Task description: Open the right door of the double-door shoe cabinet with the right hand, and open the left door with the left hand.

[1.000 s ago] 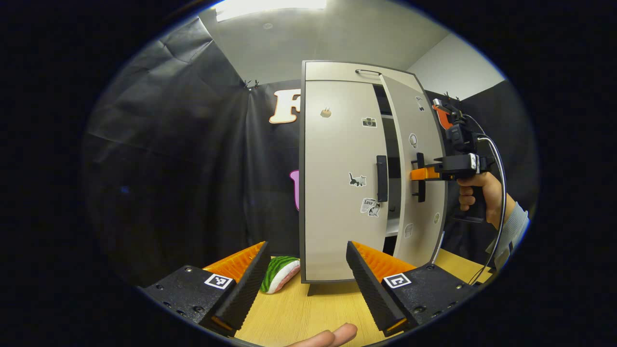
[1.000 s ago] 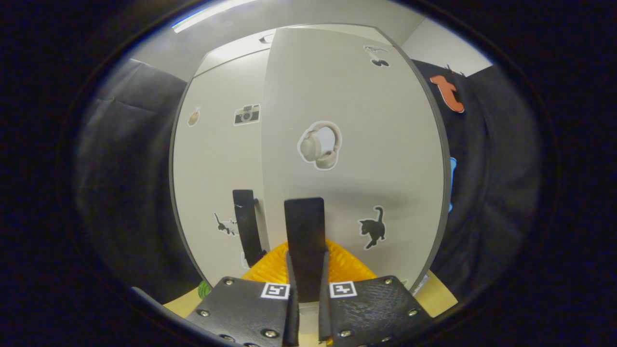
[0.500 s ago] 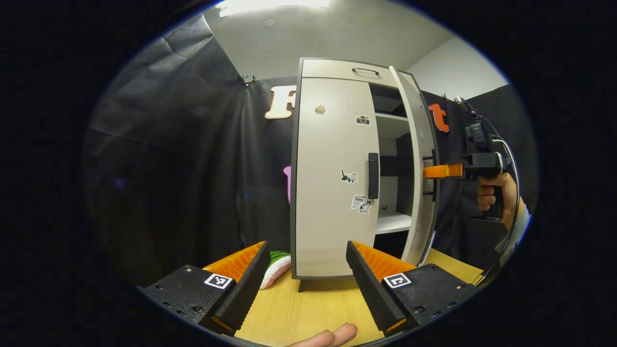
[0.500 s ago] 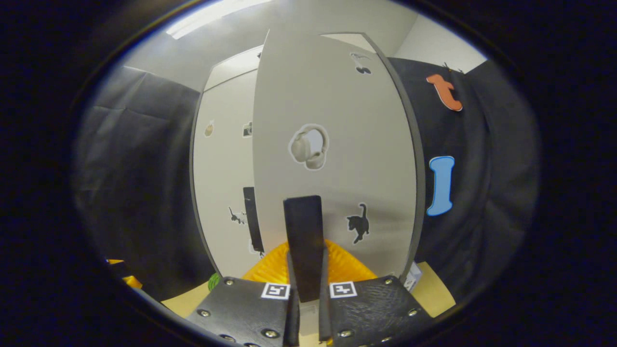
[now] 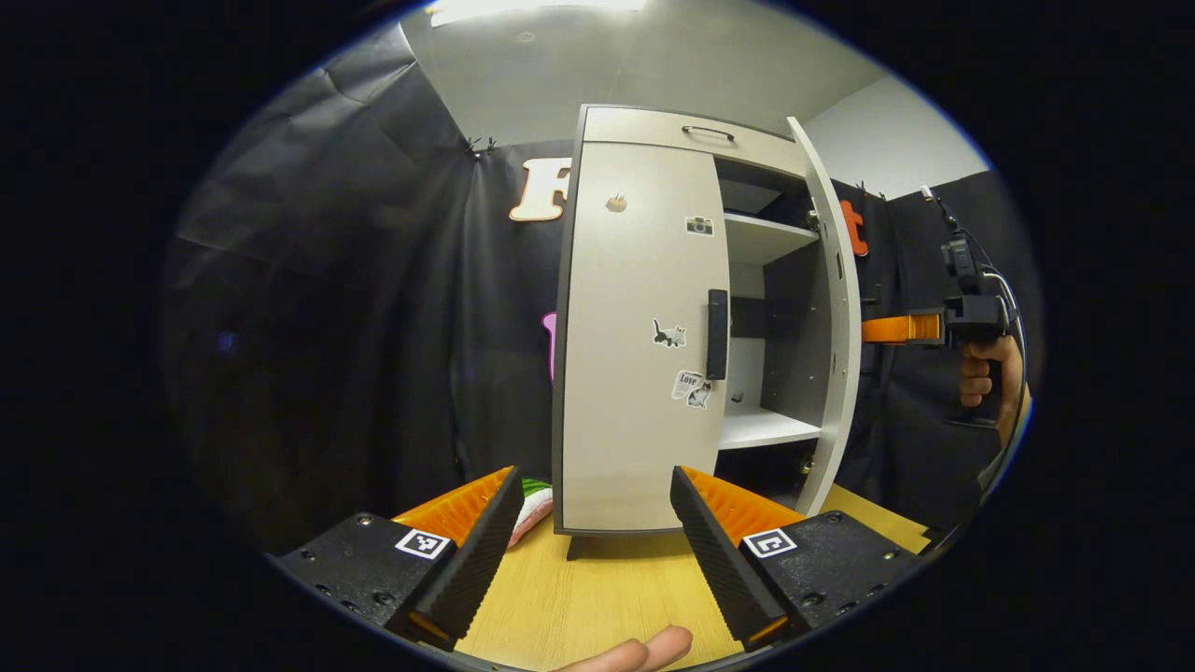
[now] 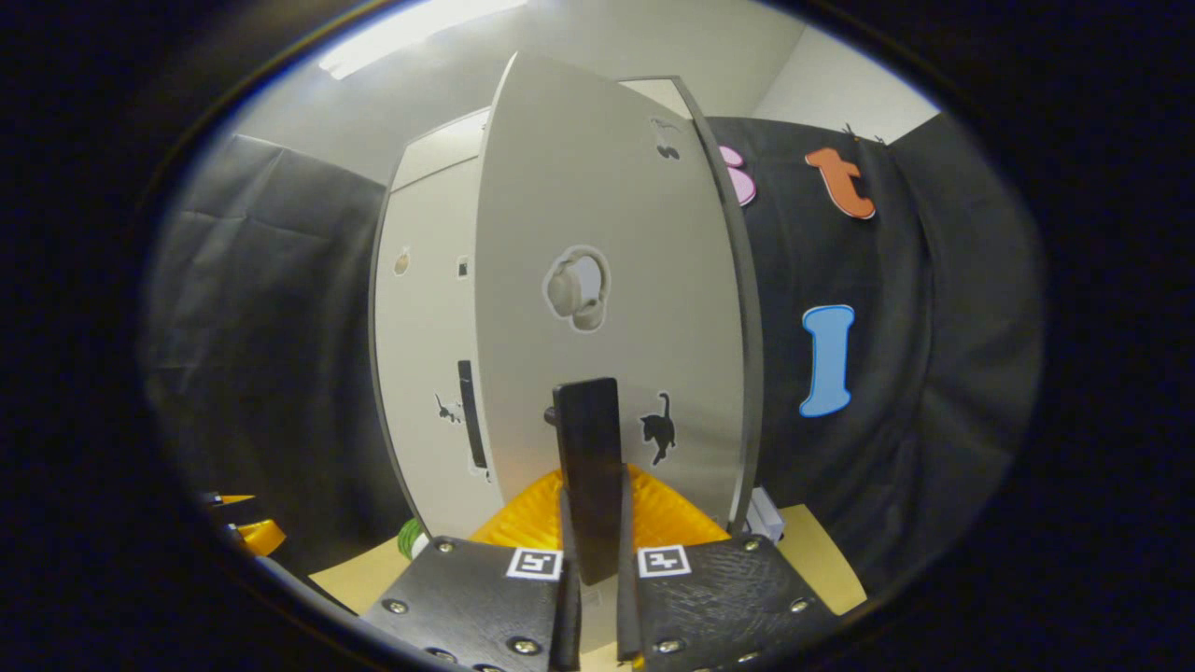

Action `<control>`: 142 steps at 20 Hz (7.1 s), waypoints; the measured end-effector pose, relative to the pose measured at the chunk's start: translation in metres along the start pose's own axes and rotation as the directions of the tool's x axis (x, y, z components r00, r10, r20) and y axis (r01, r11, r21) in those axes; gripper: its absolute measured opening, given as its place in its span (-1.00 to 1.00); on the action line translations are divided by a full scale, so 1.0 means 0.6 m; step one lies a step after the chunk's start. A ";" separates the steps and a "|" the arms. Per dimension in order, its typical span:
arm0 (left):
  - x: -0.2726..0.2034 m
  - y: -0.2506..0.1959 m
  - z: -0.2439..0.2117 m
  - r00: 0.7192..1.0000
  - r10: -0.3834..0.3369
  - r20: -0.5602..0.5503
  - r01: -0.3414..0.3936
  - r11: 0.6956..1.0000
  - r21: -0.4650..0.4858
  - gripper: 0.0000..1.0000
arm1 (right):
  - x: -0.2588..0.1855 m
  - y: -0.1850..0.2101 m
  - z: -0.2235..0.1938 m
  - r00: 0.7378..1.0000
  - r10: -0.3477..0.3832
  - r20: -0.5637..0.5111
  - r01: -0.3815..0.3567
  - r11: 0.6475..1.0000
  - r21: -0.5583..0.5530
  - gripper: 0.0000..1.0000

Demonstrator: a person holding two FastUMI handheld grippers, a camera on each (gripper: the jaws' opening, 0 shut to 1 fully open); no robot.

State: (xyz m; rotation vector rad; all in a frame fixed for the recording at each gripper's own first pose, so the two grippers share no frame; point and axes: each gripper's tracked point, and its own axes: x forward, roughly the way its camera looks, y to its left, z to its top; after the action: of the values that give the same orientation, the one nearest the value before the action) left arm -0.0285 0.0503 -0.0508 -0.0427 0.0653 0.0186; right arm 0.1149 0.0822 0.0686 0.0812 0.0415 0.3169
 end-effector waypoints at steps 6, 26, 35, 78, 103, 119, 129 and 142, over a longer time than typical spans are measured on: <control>-0.005 -0.028 0.000 0.999 -0.037 0.007 0.037 0.999 0.003 0.96 | -0.014 -0.017 0.003 1.000 -0.007 0.002 0.007 0.999 -0.037 -0.70; 0.006 -0.076 -0.033 0.995 -0.100 -0.021 0.100 0.995 0.025 0.96 | -0.057 -0.107 0.017 0.994 -0.110 0.026 0.112 0.990 -0.081 -0.72; 0.015 -0.092 -0.037 0.995 -0.099 -0.032 0.100 0.995 0.025 0.96 | -0.063 -0.239 0.037 0.987 -0.142 0.069 0.141 0.990 0.014 -0.99; 0.416 -0.225 0.145 0.996 -0.045 0.076 0.045 0.999 0.011 0.96 | -0.377 -0.120 -0.129 0.966 -0.203 0.158 0.203 0.979 0.017 0.99; 0.490 -0.251 0.134 1.000 0.009 0.017 -0.010 0.997 0.082 -0.52 | -0.430 -0.084 -0.179 0.973 -0.163 0.166 0.156 0.986 0.052 1.00; 0.313 -0.188 0.141 0.993 -0.117 0.002 0.117 0.989 0.089 -0.53 | -0.407 -0.035 -0.189 0.977 -0.159 0.140 0.157 0.987 0.024 1.00; 0.242 -0.122 0.147 0.991 -0.133 0.007 0.131 0.986 0.098 -0.53 | -0.395 -0.010 -0.195 0.981 -0.142 0.129 0.138 0.990 0.040 0.99; 0.195 -0.037 0.155 0.996 -0.087 0.024 0.085 0.993 0.088 -0.72 | -0.392 0.017 -0.209 0.986 -0.113 0.122 0.111 0.994 0.026 1.00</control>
State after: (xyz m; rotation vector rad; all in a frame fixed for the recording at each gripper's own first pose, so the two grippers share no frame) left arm 0.0947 0.0343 0.0352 0.0419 0.0360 -0.0696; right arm -0.1185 0.0276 -0.0487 0.1168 -0.0732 0.1987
